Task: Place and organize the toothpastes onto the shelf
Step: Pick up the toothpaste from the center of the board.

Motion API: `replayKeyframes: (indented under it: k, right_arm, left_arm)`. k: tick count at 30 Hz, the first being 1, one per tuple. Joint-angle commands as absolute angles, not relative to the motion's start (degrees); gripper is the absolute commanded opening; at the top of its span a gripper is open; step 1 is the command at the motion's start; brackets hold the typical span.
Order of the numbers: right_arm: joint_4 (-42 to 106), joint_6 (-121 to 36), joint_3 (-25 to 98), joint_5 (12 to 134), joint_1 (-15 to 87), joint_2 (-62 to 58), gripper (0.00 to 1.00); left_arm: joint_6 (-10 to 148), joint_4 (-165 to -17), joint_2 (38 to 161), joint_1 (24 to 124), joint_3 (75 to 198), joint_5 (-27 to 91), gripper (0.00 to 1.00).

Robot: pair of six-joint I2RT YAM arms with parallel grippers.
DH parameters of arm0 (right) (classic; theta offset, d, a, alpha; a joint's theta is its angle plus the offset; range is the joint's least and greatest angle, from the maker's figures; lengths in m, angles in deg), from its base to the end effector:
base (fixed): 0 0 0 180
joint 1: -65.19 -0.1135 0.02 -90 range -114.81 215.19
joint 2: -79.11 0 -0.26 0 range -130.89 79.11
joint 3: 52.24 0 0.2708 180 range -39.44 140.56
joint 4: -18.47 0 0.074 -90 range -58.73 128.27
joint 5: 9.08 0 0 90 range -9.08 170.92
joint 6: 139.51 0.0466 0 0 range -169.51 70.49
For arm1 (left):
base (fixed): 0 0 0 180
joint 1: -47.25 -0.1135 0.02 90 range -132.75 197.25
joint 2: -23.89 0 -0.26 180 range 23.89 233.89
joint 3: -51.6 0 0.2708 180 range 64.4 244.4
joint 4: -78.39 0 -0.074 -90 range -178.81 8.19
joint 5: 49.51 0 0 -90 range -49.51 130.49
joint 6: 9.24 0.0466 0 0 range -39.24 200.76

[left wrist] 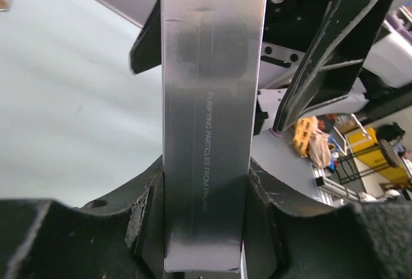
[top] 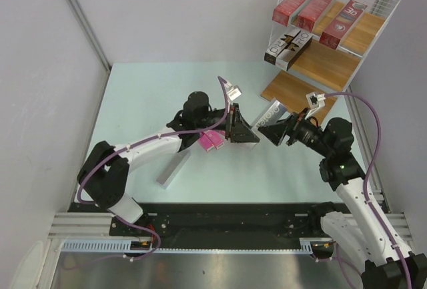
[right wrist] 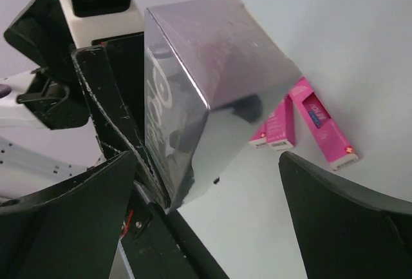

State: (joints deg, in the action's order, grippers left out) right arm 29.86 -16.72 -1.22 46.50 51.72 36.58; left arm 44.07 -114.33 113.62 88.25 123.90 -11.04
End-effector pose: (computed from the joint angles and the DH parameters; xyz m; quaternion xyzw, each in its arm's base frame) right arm 0.1967 0.0742 0.3235 -0.0848 0.7167 0.4557 0.5210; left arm 0.2627 -0.2767 0.2839 0.3192 0.6509 -0.6317 0.2746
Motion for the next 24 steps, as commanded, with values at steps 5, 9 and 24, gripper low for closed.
replayKeyframes:
  k: [5, 9, 24]
  right_arm:
    - [22.5, -16.3, -2.2, 42.5, 49.6, 38.0, 0.97]
    - [19.7, -15.4, -3.0, 42.3, 49.5, 39.7, 0.81]
    - [13.8, -13.1, -5.0, 39.8, 49.3, 40.2, 0.32]
  left_arm:
    - [38.7, -125.6, 113.9, 89.9, 126.9, -16.3, 0.15]
    - [37.9, -126.8, 114.2, 90.4, 126.8, -17.1, 0.15]
    - [39.5, -123.7, 114.3, 91.6, 127.1, -16.5, 0.30]
